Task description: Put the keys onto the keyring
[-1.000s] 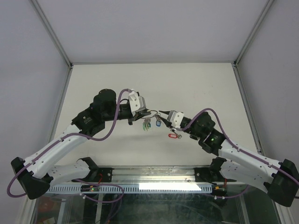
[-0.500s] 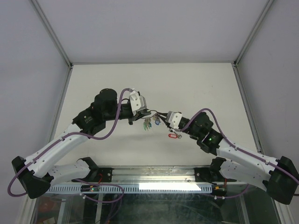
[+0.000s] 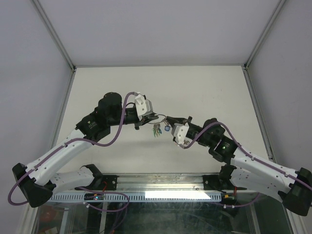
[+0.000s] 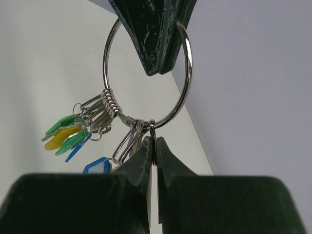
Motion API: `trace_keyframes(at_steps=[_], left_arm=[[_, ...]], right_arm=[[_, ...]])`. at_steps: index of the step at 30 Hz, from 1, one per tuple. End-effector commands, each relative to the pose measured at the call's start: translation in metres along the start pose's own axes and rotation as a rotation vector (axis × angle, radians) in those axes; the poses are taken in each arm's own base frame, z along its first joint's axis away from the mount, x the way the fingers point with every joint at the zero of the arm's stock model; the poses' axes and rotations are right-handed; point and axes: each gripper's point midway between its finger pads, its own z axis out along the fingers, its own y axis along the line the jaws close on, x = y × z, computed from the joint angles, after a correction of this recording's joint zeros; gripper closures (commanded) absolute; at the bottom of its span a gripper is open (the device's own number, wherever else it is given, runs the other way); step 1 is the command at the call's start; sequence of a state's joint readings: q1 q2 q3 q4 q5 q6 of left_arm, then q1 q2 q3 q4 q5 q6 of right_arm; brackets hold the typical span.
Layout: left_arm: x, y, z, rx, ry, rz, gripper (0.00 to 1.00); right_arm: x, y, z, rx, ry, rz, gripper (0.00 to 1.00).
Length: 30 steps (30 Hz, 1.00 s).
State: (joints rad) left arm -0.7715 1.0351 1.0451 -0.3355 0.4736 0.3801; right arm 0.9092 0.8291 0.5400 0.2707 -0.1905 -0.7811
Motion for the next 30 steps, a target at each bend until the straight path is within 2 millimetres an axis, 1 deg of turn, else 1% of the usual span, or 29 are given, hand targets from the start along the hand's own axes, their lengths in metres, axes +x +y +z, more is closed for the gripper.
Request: trace_keyframes(at_steps=[1, 3, 4, 5, 8, 11, 16, 20, 25, 29, 30], left_arm=[[-0.04, 0.004, -0.01, -0.005, -0.1, 0.046, 0.97], [-0.043, 0.001, -0.01, 0.007, -0.108, 0.039, 0.93], [-0.046, 0.001, -0.01, 0.011, -0.115, 0.039, 0.91], [-0.048, 0.0, -0.01, 0.016, -0.118, 0.035, 0.88], [-0.053, -0.001, -0.01, 0.026, -0.129, 0.021, 0.8], [-0.056, -0.005, -0.009, 0.041, -0.148, -0.011, 0.7], [-0.057, -0.005, -0.006, 0.03, -0.171, -0.051, 0.57], [-0.052, -0.006, 0.006, 0.04, -0.158, -0.066, 0.51], [-0.058, -0.016, 0.019, 0.079, -0.155, -0.027, 0.4], [-0.058, -0.025, 0.022, 0.11, -0.151, -0.001, 0.37], [-0.057, -0.026, 0.022, 0.107, -0.148, -0.005, 0.37]], right_arm=[[-0.003, -0.03, -0.012, 0.077, 0.084, -0.14, 1.0], [-0.007, -0.03, -0.015, 0.071, 0.079, -0.14, 1.0], [-0.008, -0.044, -0.019, 0.086, 0.11, -0.315, 1.0], [-0.011, -0.048, -0.021, 0.082, 0.119, -0.368, 1.0], [-0.023, -0.056, -0.026, 0.069, 0.114, -0.42, 1.0], [-0.031, -0.058, -0.031, 0.045, 0.107, -0.473, 1.0], [-0.037, -0.055, -0.036, -0.001, 0.098, -0.496, 1.0], [-0.041, -0.053, -0.036, -0.025, 0.084, -0.501, 1.0], [-0.046, -0.047, -0.03, -0.075, 0.057, -0.527, 1.0], [-0.052, -0.045, -0.028, -0.11, 0.041, -0.515, 1.0], [-0.053, -0.043, -0.028, -0.117, 0.038, -0.481, 1.0]])
